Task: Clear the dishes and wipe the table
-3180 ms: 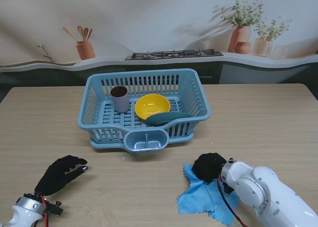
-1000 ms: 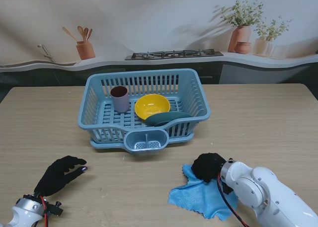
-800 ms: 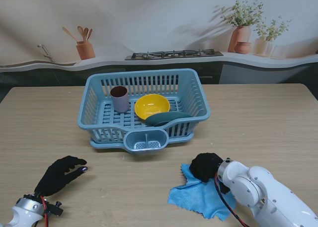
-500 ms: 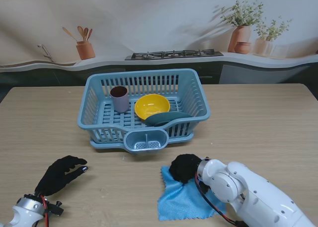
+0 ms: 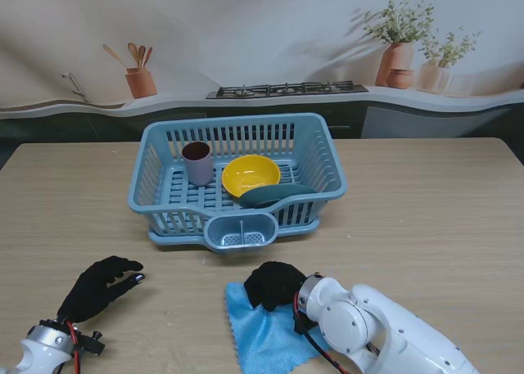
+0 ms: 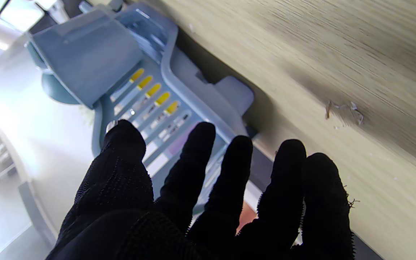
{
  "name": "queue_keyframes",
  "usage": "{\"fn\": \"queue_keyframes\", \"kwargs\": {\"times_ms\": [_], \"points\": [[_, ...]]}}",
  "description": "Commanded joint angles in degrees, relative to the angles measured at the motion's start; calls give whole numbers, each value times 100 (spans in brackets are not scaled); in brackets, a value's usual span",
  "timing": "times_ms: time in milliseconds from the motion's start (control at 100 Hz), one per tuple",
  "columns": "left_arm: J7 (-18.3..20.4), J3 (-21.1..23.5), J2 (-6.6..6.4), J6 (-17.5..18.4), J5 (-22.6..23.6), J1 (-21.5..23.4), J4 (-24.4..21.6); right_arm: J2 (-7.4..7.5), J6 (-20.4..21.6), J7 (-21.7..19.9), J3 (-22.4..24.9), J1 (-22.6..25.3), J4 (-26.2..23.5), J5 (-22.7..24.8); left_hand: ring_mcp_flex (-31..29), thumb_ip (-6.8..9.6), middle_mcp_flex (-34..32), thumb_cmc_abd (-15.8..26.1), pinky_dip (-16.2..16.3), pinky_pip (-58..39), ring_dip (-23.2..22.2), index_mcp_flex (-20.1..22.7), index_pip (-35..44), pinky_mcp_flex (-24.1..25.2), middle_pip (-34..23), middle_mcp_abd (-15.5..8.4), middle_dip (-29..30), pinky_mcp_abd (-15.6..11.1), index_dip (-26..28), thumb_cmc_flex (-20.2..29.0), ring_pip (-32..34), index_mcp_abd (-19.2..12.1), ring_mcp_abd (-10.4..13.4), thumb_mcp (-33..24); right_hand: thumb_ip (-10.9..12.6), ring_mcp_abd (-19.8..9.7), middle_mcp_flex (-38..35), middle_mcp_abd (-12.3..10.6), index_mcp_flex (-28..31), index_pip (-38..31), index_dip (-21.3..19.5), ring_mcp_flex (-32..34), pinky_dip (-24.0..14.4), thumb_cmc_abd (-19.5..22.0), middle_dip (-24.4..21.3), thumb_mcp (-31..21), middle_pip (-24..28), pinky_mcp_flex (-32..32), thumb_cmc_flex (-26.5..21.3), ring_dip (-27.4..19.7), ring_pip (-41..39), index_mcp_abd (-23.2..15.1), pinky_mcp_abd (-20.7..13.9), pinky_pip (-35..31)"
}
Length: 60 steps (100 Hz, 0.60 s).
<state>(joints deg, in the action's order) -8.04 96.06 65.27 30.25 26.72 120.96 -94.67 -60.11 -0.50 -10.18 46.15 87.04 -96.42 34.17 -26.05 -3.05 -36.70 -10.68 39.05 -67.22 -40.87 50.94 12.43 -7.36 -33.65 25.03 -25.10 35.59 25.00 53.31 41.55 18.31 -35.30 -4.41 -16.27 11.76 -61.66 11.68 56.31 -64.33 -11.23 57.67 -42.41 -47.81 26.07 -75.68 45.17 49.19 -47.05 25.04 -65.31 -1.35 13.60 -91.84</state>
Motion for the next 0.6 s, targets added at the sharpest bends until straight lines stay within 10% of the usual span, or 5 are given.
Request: {"fn": "queue_keyframes", "kwargs": {"times_ms": [0, 140, 290, 480, 590], "points": [[78, -8, 7, -21, -24, 12, -19, -69, 168, 12, 7, 144, -172, -81, -2, 133, 13, 214, -83, 67, 8, -59, 10, 34, 18, -111, 120, -95, 22, 231, -26, -95, 38, 187, 91, 8, 128, -194, -114, -17, 128, -43, 125, 144, -167, 31, -109, -273, -175, -116, 77, 132, -585, 211], [93, -7, 5, -22, -30, 12, -17, -64, 432, -37, 184, 249, -337, -294, -3, 132, 14, 210, -83, 67, 8, -58, 10, 34, 20, -111, 120, -95, 22, 228, -25, -106, 36, 194, 206, -252, 880, -401, -823, 838, 722, -738, 892, 470, -618, 567, -877, -1357, 35, -364, 1867, 240, -596, 1532], [90, -15, 5, -46, -31, 9, -18, 1, 705, -391, 380, 317, -415, -657, 3, 133, 11, 215, -83, 67, 8, -63, 7, 34, 17, -108, 119, -95, 20, 234, -28, -96, 36, 195, 930, -533, 1921, -616, -1586, 2664, 53, -1651, 1399, 572, -881, 962, -1441, -2501, 1077, -507, 3307, -154, -598, 2280], [84, -17, 5, -48, -21, 3, -14, 109, 1137, -796, 528, 297, -439, -779, 1, 133, 12, 214, -83, 67, 8, -65, 7, 34, 19, -116, 120, -95, 20, 235, -28, -96, 36, 200, 754, -777, 2823, -823, -2611, 3176, 49, -2715, 1414, 279, -1080, 1370, -1981, -3501, 1824, -794, 4086, -667, -537, 2762], [94, -19, 3, -54, -29, -1, -13, 148, 1370, -883, 549, 234, -379, -689, 4, 134, 12, 217, -83, 67, 9, -67, 7, 34, 22, -114, 122, -95, 20, 235, -31, -102, 33, 203, 676, -814, 2926, -815, -2596, 3200, 40, -2871, 1328, -15, -1070, 1326, -1959, -3632, 2048, -812, 4138, -242, -585, 2961]]}}
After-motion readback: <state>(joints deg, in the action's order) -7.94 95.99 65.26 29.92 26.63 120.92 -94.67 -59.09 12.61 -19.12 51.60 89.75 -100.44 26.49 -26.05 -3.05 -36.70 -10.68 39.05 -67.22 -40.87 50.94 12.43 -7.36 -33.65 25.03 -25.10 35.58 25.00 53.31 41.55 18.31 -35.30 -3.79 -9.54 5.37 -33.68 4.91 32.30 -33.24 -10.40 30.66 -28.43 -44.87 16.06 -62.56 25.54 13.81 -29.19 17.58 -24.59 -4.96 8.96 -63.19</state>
